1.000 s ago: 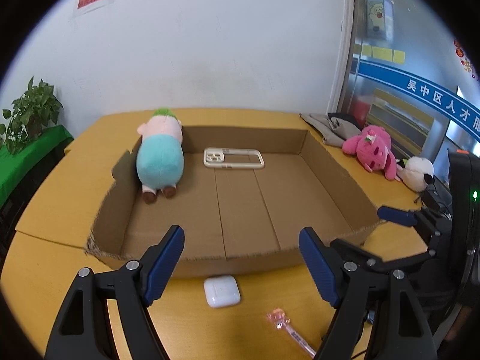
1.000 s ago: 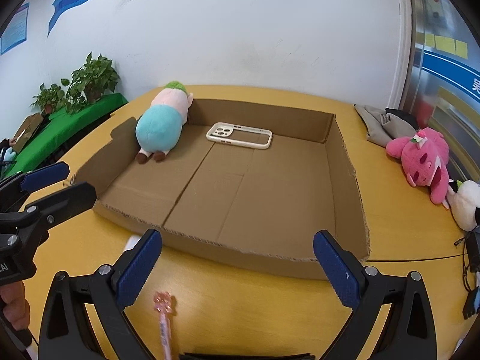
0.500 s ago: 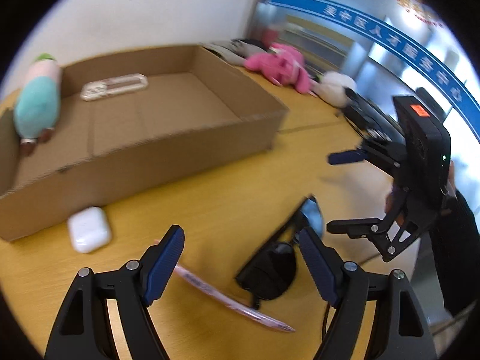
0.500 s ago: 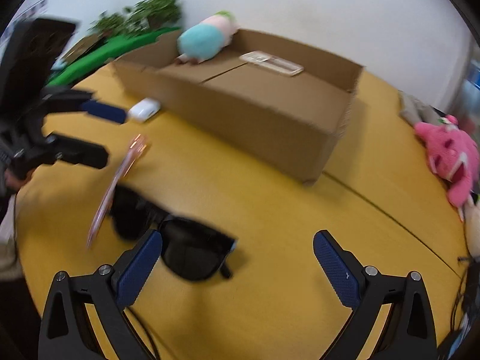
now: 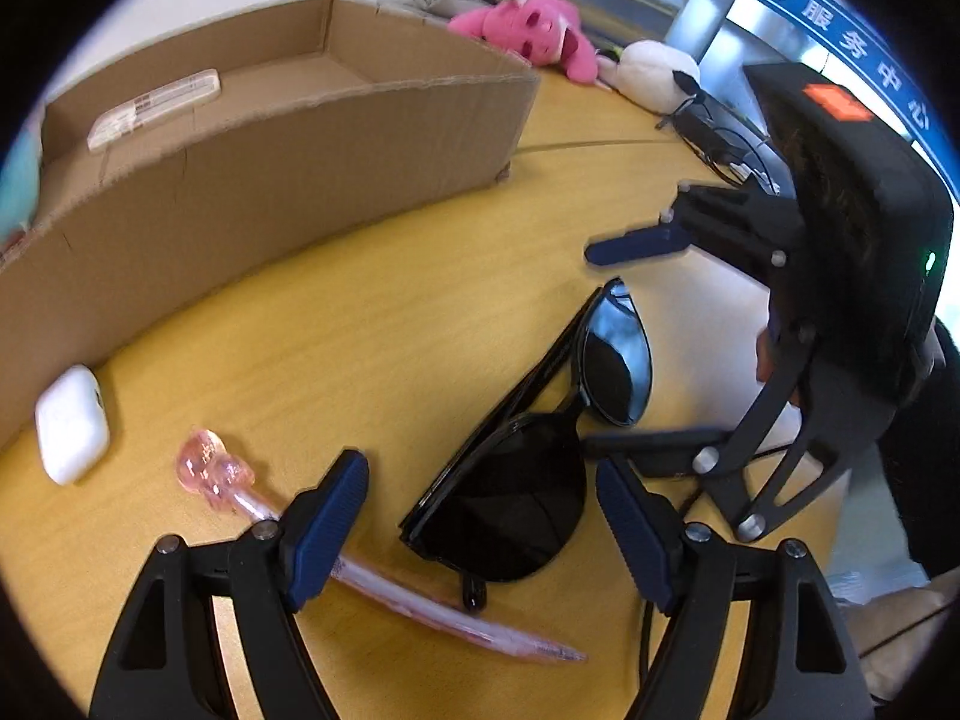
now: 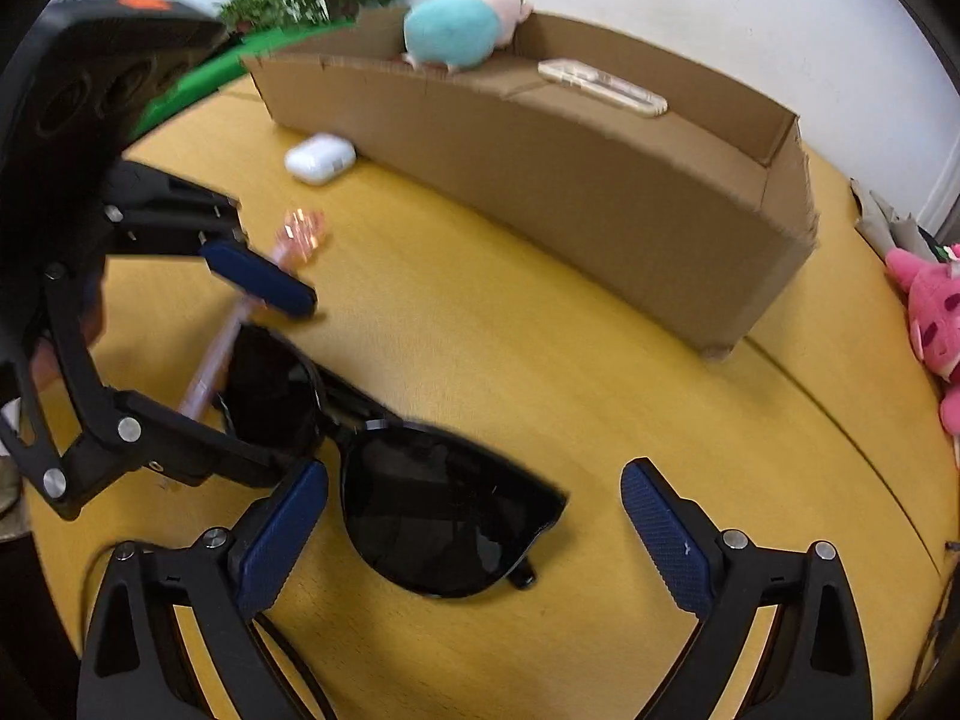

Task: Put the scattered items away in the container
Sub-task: 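Close the right gripper on one sunglasses lens while the left gripper grips the other, then carry the black sunglasses with both grippers over the box and lower them, then open both grippers to release the sunglasses beside the pig and withdraw, then lower the right gripper to the pink pen and close on it, then carry the pink pen with the right gripper over the box and lower it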

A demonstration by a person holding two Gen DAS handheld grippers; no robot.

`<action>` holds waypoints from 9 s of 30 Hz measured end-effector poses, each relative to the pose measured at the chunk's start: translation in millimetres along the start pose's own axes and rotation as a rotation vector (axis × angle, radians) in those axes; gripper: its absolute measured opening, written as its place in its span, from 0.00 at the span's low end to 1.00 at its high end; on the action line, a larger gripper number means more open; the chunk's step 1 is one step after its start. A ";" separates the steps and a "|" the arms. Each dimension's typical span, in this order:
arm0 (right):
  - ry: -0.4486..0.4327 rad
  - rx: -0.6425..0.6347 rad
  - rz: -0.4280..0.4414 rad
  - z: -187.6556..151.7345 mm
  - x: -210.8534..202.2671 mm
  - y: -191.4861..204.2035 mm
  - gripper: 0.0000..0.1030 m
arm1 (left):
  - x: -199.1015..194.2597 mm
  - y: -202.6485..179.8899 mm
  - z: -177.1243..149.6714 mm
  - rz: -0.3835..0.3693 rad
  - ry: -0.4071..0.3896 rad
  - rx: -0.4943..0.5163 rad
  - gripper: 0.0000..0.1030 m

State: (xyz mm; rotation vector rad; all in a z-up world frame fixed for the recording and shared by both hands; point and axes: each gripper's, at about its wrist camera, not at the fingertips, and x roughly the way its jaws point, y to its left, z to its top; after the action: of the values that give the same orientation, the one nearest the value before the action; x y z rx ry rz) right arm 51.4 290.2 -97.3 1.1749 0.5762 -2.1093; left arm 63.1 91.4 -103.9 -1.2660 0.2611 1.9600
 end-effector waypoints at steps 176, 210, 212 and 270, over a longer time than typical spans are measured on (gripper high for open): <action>-0.235 0.349 -0.167 206.8 -16.5 28.1 0.97 | -177.0 160.0 37.1 0.419 -0.413 -0.312 0.68; -0.037 0.343 -0.030 27.8 8.2 93.4 0.96 | -83.6 90.4 -17.3 0.229 -0.213 -0.436 0.68; -0.024 0.353 -0.029 21.5 11.9 98.3 0.93 | -72.3 87.7 -16.7 0.180 -0.181 -0.449 0.68; -0.316 0.283 -0.010 192.0 -81.5 36.5 0.12 | -182.6 114.4 163.9 0.223 -0.330 -0.293 0.19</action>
State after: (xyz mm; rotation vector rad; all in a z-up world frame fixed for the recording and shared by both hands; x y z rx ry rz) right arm -1.7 167.8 67.2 0.9527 0.1427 -2.3782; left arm -91.4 12.4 103.8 -1.1017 -0.0560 2.4293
